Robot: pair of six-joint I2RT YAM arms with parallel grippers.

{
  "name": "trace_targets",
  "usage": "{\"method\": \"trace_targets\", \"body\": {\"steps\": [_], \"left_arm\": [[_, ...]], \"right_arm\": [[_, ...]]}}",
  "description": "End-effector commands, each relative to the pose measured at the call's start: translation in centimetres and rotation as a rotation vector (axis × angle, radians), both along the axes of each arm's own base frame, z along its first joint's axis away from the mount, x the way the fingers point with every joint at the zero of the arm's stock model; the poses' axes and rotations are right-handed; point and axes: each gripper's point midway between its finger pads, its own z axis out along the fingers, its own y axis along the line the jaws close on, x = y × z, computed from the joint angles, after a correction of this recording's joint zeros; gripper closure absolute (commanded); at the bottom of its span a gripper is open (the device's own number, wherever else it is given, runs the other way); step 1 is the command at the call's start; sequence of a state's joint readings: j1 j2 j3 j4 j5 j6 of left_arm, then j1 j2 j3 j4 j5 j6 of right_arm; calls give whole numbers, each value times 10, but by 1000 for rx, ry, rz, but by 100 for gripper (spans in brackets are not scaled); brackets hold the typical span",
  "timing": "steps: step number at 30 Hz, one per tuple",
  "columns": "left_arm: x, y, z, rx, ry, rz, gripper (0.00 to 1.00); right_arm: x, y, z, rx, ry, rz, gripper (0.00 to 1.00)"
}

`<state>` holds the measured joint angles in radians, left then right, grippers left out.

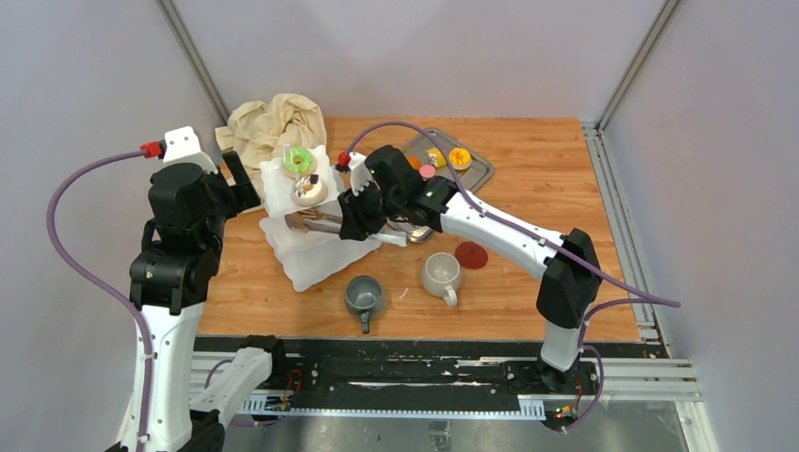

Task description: Serve the afternoon tea

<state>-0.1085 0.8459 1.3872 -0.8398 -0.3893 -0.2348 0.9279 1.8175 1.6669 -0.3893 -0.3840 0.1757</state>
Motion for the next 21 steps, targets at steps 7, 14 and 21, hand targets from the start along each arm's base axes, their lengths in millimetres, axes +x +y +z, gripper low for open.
{"method": "trace_targets", "body": {"steps": [7, 14, 21], "left_arm": [[-2, 2, 5, 15, -24, 7, 13], [-1, 2, 5, 18, -22, 6, 13], [0, 1, 3, 16, -20, 1, 13]], "right_arm": [[14, 37, 20, 105, -61, -52, 81], [16, 39, 6, 91, -62, -74, 65], [13, 34, 9, 89, -66, -76, 58]]}}
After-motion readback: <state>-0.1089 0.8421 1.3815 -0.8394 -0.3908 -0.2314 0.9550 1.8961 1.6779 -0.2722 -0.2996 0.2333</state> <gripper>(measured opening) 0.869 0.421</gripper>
